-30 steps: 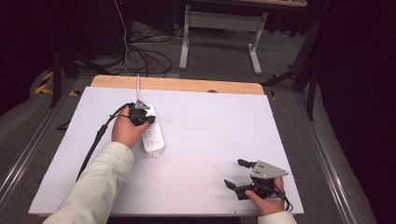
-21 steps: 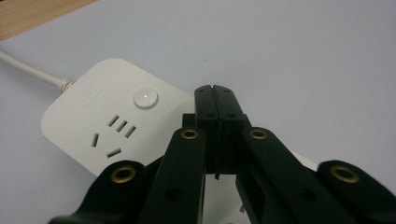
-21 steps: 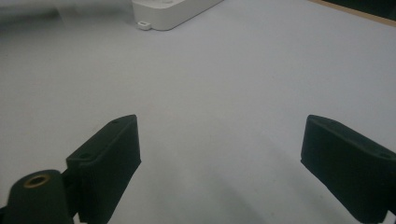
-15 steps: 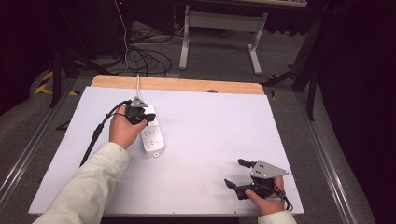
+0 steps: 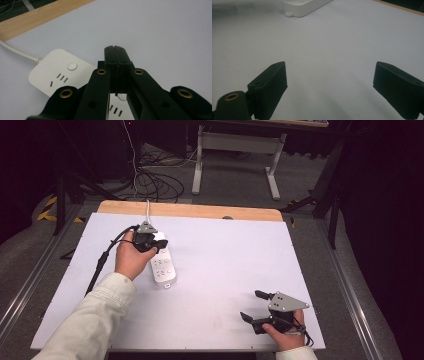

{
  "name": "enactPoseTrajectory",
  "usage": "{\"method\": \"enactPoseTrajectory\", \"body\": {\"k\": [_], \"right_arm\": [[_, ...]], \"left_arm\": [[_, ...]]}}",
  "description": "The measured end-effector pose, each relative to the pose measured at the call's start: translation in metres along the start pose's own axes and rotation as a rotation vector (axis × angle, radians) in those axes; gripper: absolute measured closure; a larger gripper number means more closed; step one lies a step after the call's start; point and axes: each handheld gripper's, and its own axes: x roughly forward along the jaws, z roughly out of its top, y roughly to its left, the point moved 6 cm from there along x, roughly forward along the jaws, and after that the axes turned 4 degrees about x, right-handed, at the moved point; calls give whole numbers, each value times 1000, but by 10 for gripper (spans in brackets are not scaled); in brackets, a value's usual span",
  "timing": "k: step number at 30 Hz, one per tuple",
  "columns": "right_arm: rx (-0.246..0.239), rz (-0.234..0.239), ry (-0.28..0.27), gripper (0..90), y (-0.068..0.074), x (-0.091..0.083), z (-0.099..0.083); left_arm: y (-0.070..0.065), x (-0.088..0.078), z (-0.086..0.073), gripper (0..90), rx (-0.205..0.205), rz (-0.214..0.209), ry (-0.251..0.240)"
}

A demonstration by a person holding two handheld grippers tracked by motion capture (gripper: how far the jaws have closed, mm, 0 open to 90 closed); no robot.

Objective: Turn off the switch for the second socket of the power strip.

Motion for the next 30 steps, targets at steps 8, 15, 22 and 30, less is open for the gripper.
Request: {"method": "enactPoseTrajectory", "body": {"k": [8, 15, 22, 30], "right_arm": [[1, -2, 0, 122, 0, 0, 0], [-2, -2, -1, 122, 0, 0, 0], [-1, -2, -2, 122, 1, 1, 0], [3, -1, 0, 122, 1, 1, 0]], "left_arm": [[1, -14, 6, 754, -12, 23, -32], [-6, -39, 11, 484, -9, 33, -66], [-15, -65, 7, 343, -23, 30, -116], [-29, -92, -7, 229, 3, 4, -177]]}}
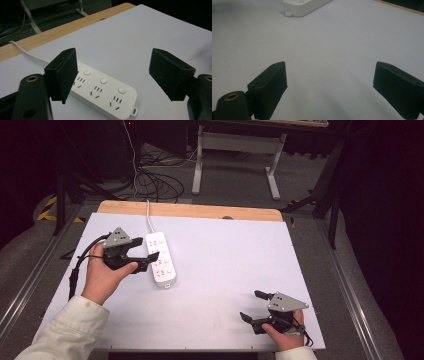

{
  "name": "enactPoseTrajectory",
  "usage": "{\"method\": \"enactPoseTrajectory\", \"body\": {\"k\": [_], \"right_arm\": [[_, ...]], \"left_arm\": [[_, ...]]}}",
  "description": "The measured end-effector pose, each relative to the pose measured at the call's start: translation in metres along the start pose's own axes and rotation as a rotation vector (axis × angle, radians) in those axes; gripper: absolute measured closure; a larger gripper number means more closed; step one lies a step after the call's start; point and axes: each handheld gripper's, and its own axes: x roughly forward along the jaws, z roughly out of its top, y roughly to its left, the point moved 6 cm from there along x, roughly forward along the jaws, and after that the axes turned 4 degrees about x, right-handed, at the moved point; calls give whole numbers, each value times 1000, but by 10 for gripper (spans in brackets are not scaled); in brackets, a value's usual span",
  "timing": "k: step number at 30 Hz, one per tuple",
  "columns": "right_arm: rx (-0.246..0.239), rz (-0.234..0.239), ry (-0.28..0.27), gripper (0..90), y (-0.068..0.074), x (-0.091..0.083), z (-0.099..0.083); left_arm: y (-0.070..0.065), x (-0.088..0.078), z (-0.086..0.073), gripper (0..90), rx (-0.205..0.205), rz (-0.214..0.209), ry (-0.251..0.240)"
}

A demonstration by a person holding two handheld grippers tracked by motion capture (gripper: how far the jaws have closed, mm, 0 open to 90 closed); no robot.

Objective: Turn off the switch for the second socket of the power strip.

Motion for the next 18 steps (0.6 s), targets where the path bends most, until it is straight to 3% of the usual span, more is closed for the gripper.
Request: {"method": "enactPoseTrajectory", "body": {"k": [4, 7, 12, 18], "right_arm": [[1, 0, 0, 121, 0, 0, 0], [1, 1, 0, 117, 0, 0, 0], [2, 2, -1, 116, 0, 0, 0], [1, -2, -1, 115, 0, -1, 0]], "left_arm": [[-7, -13, -6, 214, 50, 34, -2], [-13, -20, -12, 198, 44, 21, -16], [-17, -34, -31, 116, 76, 3, -17], [-20, -46, -57, 102, 64, 2, -31]]}}
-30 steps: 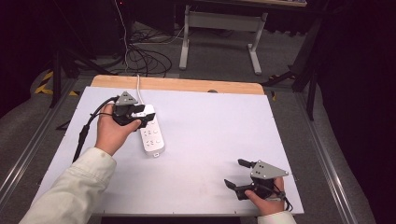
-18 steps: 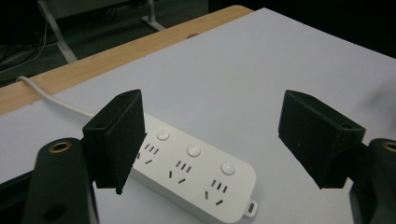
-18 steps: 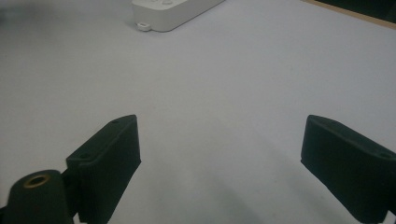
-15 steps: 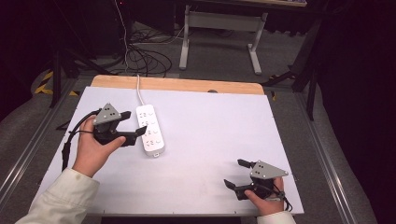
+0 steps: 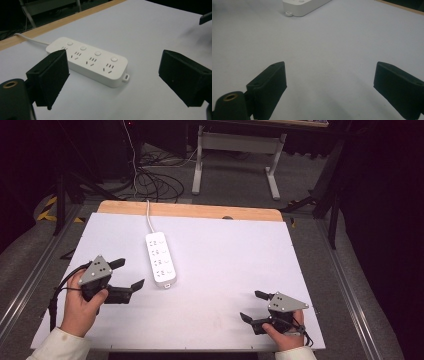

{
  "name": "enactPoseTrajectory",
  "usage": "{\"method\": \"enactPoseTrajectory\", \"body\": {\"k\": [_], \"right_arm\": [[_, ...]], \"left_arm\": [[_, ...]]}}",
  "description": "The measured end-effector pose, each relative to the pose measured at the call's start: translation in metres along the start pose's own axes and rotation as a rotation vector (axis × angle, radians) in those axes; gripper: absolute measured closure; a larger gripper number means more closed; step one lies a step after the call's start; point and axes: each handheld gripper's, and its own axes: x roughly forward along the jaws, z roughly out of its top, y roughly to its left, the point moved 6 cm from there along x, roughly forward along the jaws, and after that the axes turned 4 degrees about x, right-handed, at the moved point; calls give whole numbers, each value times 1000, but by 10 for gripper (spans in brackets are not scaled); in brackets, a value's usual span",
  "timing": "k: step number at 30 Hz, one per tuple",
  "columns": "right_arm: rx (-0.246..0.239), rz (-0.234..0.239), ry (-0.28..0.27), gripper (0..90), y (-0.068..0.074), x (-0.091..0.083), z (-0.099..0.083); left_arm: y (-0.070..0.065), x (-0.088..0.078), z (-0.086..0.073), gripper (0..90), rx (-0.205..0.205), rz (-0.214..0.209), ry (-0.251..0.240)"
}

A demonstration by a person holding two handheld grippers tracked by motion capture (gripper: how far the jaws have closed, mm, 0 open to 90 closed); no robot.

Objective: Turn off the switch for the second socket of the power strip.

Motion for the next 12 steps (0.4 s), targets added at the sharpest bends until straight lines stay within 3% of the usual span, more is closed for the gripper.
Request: {"method": "enactPoseTrajectory", "body": {"k": [5, 9, 10, 11, 12], "right_arm": [[5, -1, -1, 115, 0, 0, 0], [4, -2, 4, 115, 0, 0, -1], [4, -2, 4, 115, 0, 0, -1], [5, -3, 4, 115, 0, 0, -1], [7, -4, 2, 115, 0, -1, -1]], "left_arm": [[-4, -10, -31, 94, -8, -7, -14], [-8, -18, -54, 80, 13, 41, -39], [-8, -18, -54, 64, 13, 41, -39], [-9, -20, -62, 64, 32, 54, -35], [-11, -21, -68, 64, 27, 45, -34]]}}
